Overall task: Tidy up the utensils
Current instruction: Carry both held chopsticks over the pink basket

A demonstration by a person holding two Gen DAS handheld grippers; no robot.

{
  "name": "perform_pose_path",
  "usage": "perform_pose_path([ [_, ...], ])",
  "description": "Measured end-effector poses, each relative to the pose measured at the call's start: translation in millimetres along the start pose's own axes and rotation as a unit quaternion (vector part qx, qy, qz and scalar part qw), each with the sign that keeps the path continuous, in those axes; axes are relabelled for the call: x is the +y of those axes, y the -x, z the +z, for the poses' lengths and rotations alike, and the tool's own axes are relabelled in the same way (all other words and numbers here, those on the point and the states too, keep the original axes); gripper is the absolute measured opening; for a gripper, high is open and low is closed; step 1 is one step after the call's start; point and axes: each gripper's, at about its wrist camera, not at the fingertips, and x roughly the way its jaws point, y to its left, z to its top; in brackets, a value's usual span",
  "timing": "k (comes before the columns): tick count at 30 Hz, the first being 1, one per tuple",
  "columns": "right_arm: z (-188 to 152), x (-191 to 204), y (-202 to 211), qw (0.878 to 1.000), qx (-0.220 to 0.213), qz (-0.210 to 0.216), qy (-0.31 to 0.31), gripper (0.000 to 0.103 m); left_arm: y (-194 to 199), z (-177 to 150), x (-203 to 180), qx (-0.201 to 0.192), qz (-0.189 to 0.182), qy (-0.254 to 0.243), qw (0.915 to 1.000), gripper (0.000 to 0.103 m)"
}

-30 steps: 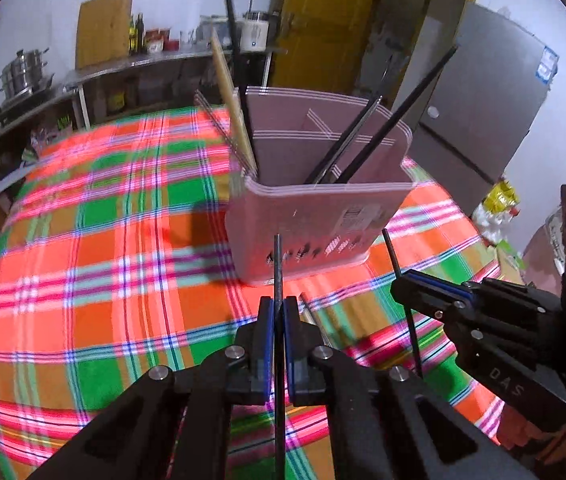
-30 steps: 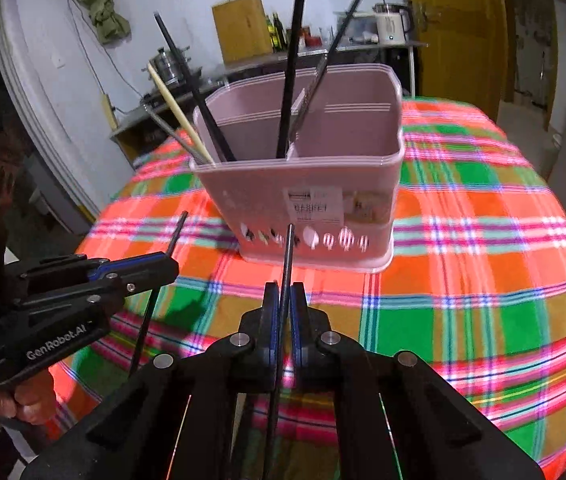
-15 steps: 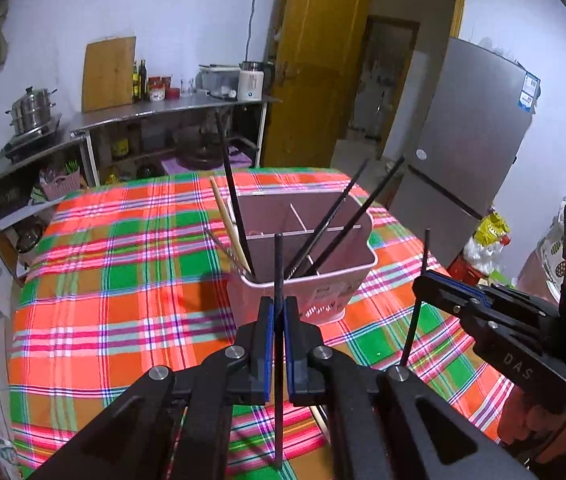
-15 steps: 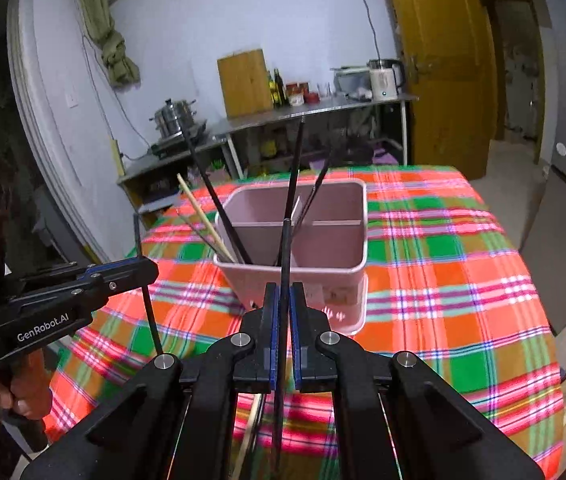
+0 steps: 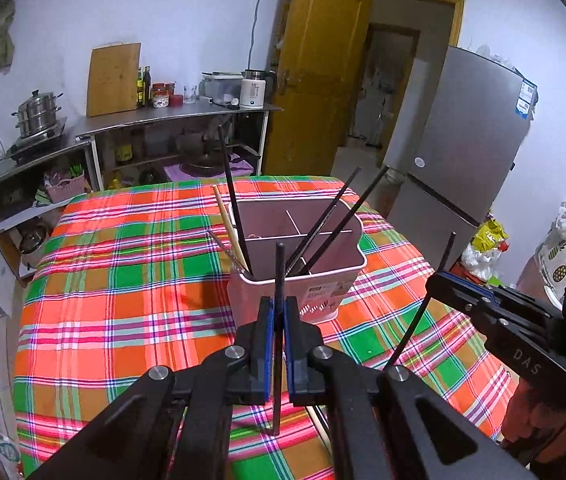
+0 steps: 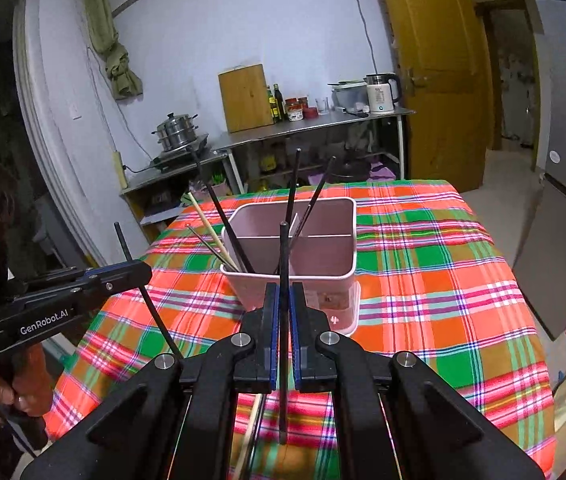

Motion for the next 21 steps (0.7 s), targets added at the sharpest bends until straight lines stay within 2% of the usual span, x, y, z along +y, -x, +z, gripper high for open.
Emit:
perform_pose_path([
  [13, -4.6, 5.9, 16.9, 1.0, -0.002, -0.001, 0.008, 0.005, 18.0, -9.5, -2.6, 0.017, 0.0, -0.002, 0.9998, 0.004],
  [21, 6.1, 9.8, 23.4, 1.0, -0.018, 0.005, 0.01, 0.005, 27.2, 3.6, 1.4, 0.007, -0.012, 0.004, 0.9999, 0.004],
])
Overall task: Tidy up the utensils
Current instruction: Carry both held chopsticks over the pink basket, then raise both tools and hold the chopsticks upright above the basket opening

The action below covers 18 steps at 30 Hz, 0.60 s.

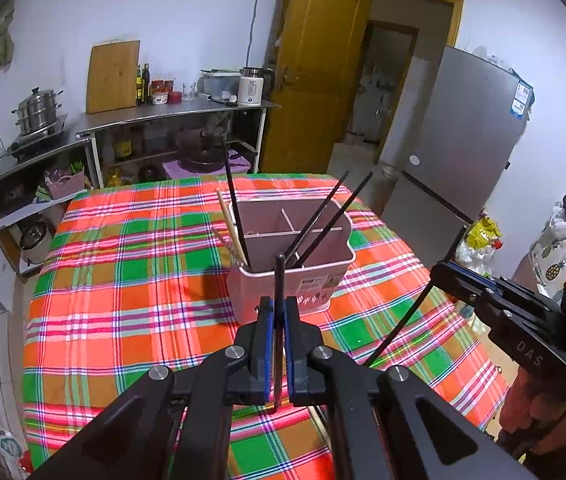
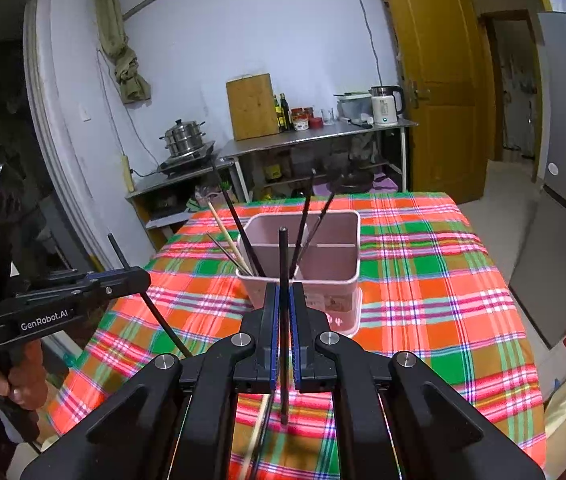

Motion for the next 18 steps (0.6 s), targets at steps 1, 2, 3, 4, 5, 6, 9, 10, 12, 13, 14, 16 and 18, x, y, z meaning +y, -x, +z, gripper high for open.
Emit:
perform_pose_path([
  [1, 2.2, 0.5, -0.1, 1.0, -0.002, 0.001, 0.001, 0.005, 0.9, 3.1, 0.3, -0.002, -0.001, 0.0, 1.0, 0.004],
  [2, 5.4, 0.8, -0.4, 1.0, -0.005, 0.002, 0.002, 0.005, 1.6, 6.2, 0.7, -0.004, -0.002, 0.0, 1.0, 0.004],
  [3, 8.7, 1.6, -0.6, 1.0, -0.008, 0.003, 0.003, 0.005, 2.8, 10.0, 0.9, -0.007, -0.004, 0.0, 1.0, 0.004],
  [4, 11.8, 2.6, -0.9, 1.0, -0.011, 0.004, 0.004, 0.005, 3.8, 14.3, 0.8, -0.011, -0.006, 0.0, 0.9999, 0.004],
  [5, 16.1, 3.7, -1.2, 1.0, -0.015, 0.005, 0.005, 0.005, 5.1, 19.7, 0.9, -0.015, -0.01, 0.002, 0.9998, 0.004],
  [6, 19.3, 4.1, -1.0, 1.0, -0.019, 0.006, 0.005, 0.005, 6.4, 24.3, 0.5, -0.018, -0.013, 0.003, 0.9997, 0.004],
  [9, 33.9, 7.4, -2.7, 0.999, -0.033, 0.01, 0.006, 0.005, 10.8, 42.3, 0.2, -0.036, -0.02, 0.005, 0.9991, 0.004],
  [10, 39.0, 8.2, -3.6, 0.999, -0.038, 0.011, 0.007, 0.005, 12.0, 48.3, 0.7, -0.042, -0.022, 0.007, 0.9989, 0.004],
  [12, 50.5, 10.5, -5.2, 0.999, -0.051, 0.011, 0.009, 0.005, 14.2, 59.8, 2.5, -0.053, -0.026, 0.012, 0.9982, 0.004],
  [13, 54.6, 10.9, -5.8, 0.998, -0.056, 0.012, 0.008, 0.005, 14.9, 65.5, 3.3, -0.058, -0.027, 0.013, 0.9978, 0.004],
  [14, 57.9, 10.3, -6.4, 0.998, -0.06, 0.013, 0.007, 0.005, 15.5, 70.2, 3.6, -0.063, -0.028, 0.014, 0.9975, 0.004],
  [16, 68.1, 10.5, -8.4, 0.997, -0.073, 0.013, 0.006, 0.005, 15.6, 80.1, 4.8, -0.071, -0.029, 0.018, 0.9969, 0.004],
  [18, 75.6, 10.1, -10.0, 0.996, -0.084, 0.012, 0.004, 0.005, 14.0, 91.2, 8.1, -0.079, -0.028, 0.023, 0.9962, 0.004],
])
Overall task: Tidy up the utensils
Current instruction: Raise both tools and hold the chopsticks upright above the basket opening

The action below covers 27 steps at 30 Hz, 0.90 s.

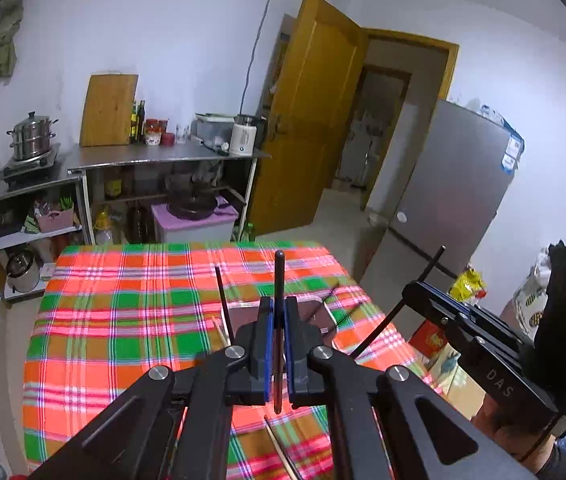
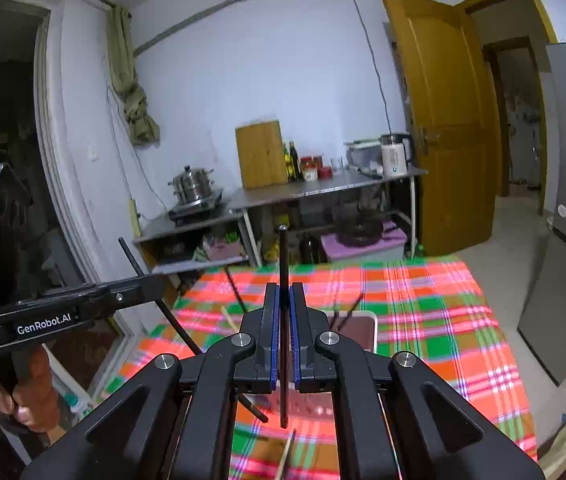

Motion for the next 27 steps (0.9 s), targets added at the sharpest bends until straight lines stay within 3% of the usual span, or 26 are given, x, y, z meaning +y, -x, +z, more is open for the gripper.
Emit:
perform_pose_path([
  [13, 22.5, -13.7, -27.3, 0.999, -0.029, -0.007, -0.018, 0.005, -30.8, 26.0, 16.2, -0.015, 0.006, 0.014, 0.9998, 0.004],
  [27, -18.7, -19.0, -64.4, 0.999, 0.035, -0.01, -0.013, 0.005, -84.0, -21.3, 37.3, 0.038, 0.031, 0.015, 0.9987, 0.005],
])
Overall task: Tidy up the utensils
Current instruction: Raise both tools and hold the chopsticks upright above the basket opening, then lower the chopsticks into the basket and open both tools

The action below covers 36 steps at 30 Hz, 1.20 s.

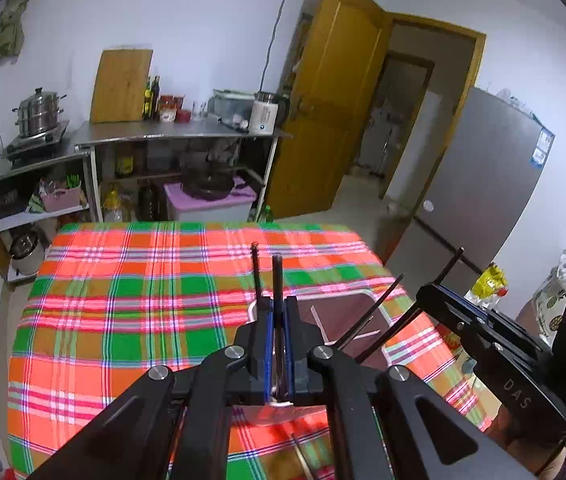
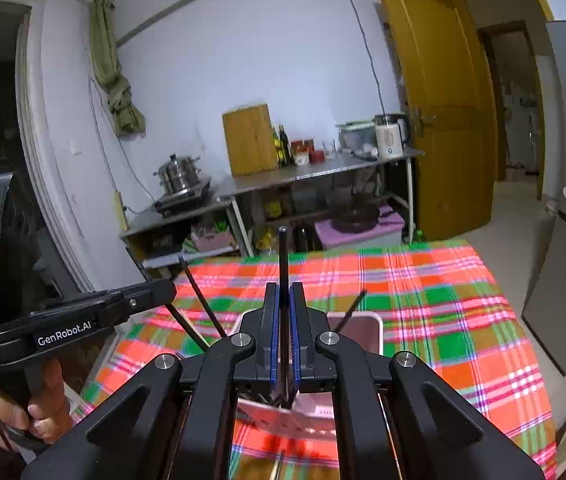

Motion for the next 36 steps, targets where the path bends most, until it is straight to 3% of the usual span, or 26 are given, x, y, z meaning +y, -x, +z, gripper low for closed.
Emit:
perform_pose_path([
  [12, -20.8, -3.0, -14.2, 0.999, 0.044, -0.003, -0.002, 0.005, -11.6, -15.5, 11.8, 0.015, 0.014, 0.004, 0.9998, 0.005],
  [17, -17.3, -3.4, -3.6, 0.999, 0.034, -0.01, 0.001, 0.012, 6.1, -14.9, 7.8, -0.008, 0.02, -0.004, 0.9998, 0.01],
  [25, -16.2, -5.2, 20.6, 1.0, 0.019, -0.014, -0.007, 0.012, 38.8, -19.2, -7.8, -0.035, 0.034, -0.021, 0.9986, 0.01],
  [36, -34.9, -4.1, 55.1, 1.0, 0.014, -0.014, -0.009, 0.012, 70.7, -49.6, -24.0, -0.04, 0.042, -0.034, 0.9977, 0.01],
])
